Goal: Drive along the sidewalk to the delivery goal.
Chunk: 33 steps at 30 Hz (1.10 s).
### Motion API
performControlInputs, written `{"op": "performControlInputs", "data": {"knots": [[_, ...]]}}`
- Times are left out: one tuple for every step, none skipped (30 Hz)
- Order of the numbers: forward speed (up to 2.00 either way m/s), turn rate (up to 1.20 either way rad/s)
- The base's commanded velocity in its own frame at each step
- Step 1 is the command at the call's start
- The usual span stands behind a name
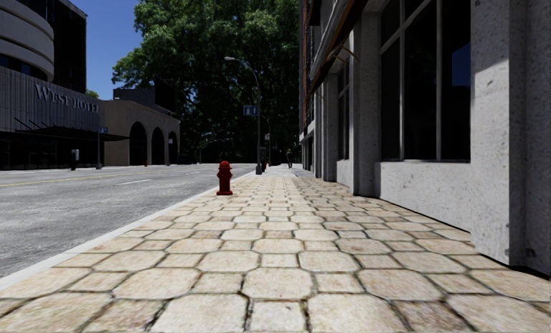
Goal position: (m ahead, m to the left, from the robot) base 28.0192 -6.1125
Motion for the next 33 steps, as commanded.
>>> {"op": "performControlInputs", "data": {"knots": [[2.00,0.00],[2.00,0.00],[2.00,0.00],[2.00,0.00],[2.00,0.00],[2.00,0.00],[2.00,0.00],[2.00,0.00],[2.00,0.00],[2.00,0.00],[2.00,-0.37],[2.00,-0.37],[2.00,-0.85],[2.00,-0.99],[2.00,-1.03],[2.00,0.00],[2.00,0.00],[2.00,0.00],[2.00,0.00],[2.00,0.00],[2.00,0.00],[2.00,0.00],[2.00,0.00],[2.00,0.00],[2.00,0.00],[2.00,0.00],[2.00,0.00],[2.00,0.00],[2.00,0.00],[2.00,0.00],[2.00,0.00],[2.00,0.00],[2.00,0.00]]}}
